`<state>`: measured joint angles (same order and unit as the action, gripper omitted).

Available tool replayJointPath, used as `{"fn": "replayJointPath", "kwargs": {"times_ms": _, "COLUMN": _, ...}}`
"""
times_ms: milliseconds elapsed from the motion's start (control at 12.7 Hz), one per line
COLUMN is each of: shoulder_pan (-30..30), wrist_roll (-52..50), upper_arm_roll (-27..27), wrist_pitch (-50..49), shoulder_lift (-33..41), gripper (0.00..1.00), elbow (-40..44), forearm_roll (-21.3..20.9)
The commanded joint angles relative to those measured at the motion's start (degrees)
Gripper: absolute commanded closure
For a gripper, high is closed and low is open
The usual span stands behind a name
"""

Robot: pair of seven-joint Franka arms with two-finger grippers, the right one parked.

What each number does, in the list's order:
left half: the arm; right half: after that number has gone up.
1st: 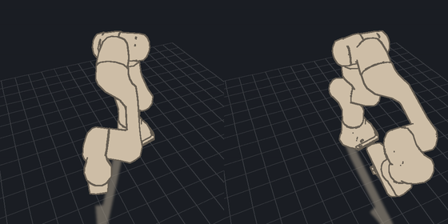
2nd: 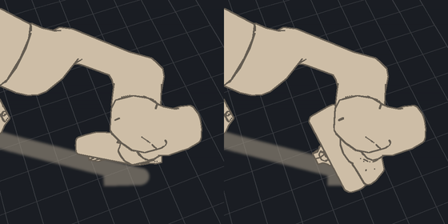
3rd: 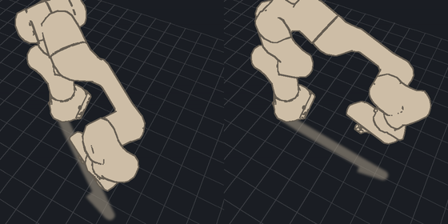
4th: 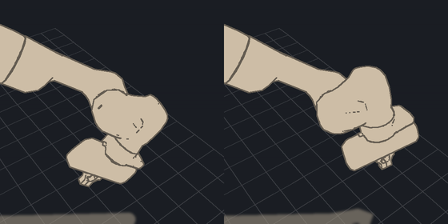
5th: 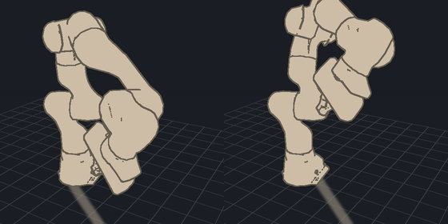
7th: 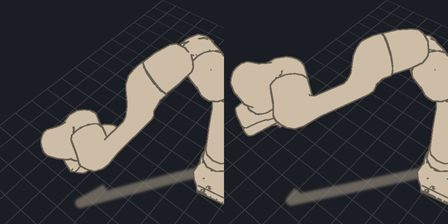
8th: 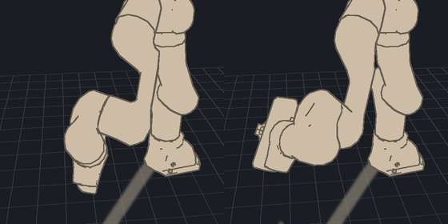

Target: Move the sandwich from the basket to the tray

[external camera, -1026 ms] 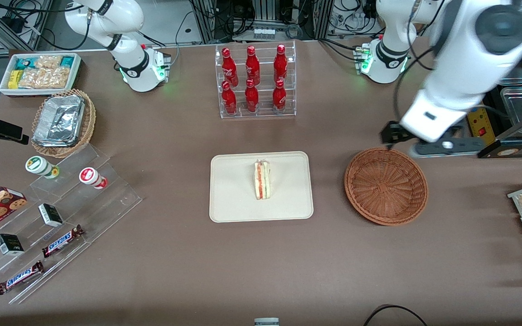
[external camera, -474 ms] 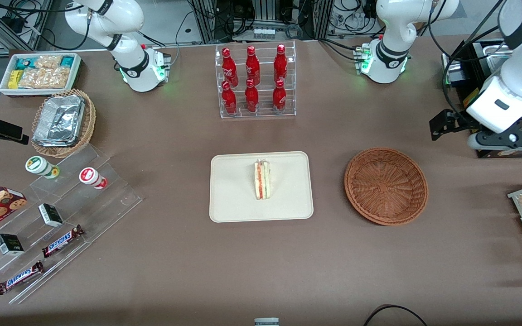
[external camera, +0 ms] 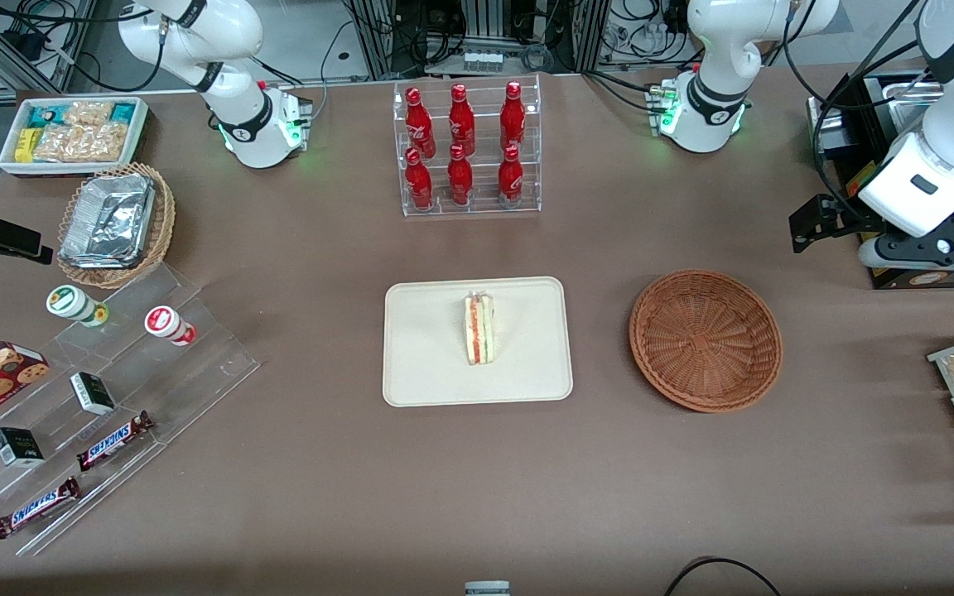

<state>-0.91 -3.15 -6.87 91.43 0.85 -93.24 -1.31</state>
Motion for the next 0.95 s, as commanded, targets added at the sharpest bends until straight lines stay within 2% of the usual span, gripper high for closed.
{"fn": "replayJointPath", "kwargs": {"times_ms": 0, "shoulder_pan": 3.09, "wrist_roll": 2.70, "upper_arm_roll": -0.42, "wrist_pitch": -1.17, "shoulder_lift": 1.70, "gripper": 0.00, "elbow": -0.54, "forearm_roll": 0.69}}
{"fn": "replayJointPath", "kwargs": {"times_ms": 395, "shoulder_pan": 1.18, "wrist_roll": 3.24, "upper_arm_roll": 3.61, "wrist_pitch": -1.87, "shoulder_lift": 1.44, "gripper": 0.00, "elbow": 1.47, "forearm_roll": 0.87}}
{"fn": "replayJointPath", "kwargs": {"times_ms": 868, "shoulder_pan": 0.56, "wrist_roll": 3.50, "upper_arm_roll": 5.55, "wrist_pitch": -4.15, "shoulder_lift": 0.03, "gripper": 0.00, "elbow": 3.42, "forearm_roll": 0.69}}
